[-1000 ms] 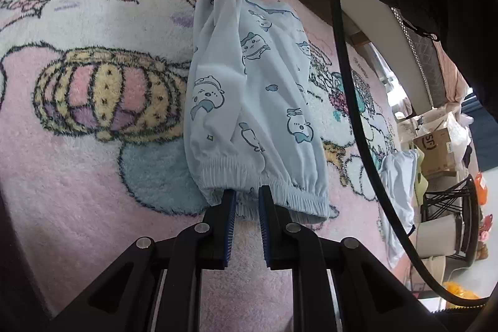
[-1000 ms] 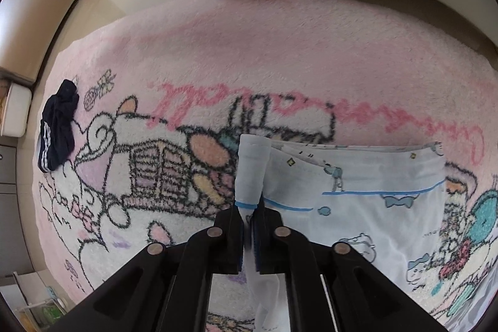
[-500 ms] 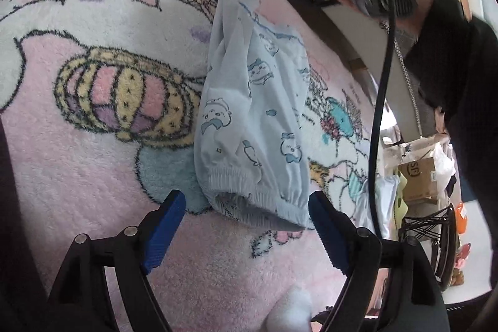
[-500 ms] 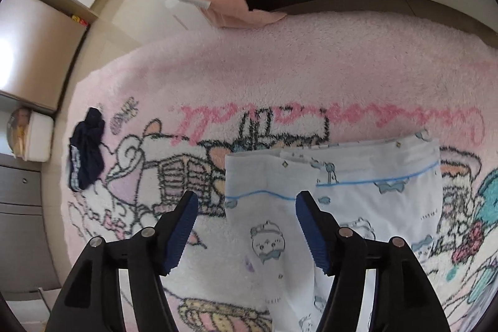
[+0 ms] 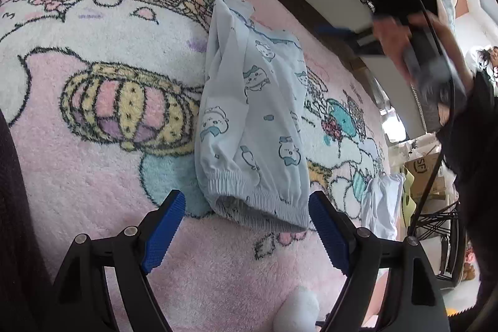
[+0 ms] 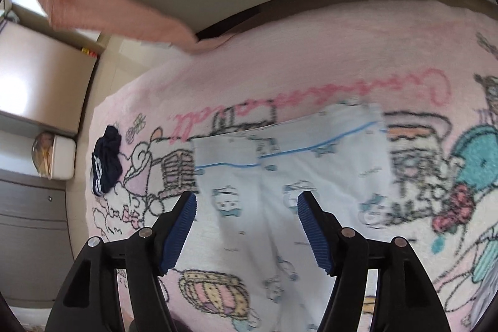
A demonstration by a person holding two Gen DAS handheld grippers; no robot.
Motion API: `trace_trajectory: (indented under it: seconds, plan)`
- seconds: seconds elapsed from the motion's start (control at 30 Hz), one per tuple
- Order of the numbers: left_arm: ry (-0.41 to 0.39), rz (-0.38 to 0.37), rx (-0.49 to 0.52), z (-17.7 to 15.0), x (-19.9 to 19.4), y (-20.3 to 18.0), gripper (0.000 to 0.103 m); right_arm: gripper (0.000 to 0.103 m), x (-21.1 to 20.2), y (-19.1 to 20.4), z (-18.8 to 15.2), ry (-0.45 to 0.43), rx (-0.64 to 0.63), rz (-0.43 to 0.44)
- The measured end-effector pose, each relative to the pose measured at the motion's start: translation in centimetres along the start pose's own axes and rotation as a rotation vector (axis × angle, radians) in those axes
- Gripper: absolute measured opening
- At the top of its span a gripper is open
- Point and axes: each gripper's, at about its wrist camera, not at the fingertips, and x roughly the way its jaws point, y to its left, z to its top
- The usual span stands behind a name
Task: Fold clothes
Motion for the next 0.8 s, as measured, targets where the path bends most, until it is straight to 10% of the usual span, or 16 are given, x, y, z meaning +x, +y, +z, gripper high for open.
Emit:
trace_trajectory:
  seconds: [0.8]
  plan:
    - [0.081,-0.065,0.133,6.6,3.1,-3.0,0.081,0.067,-1.2,-12.2,-11.3,-0.066,-0.044,-0.042]
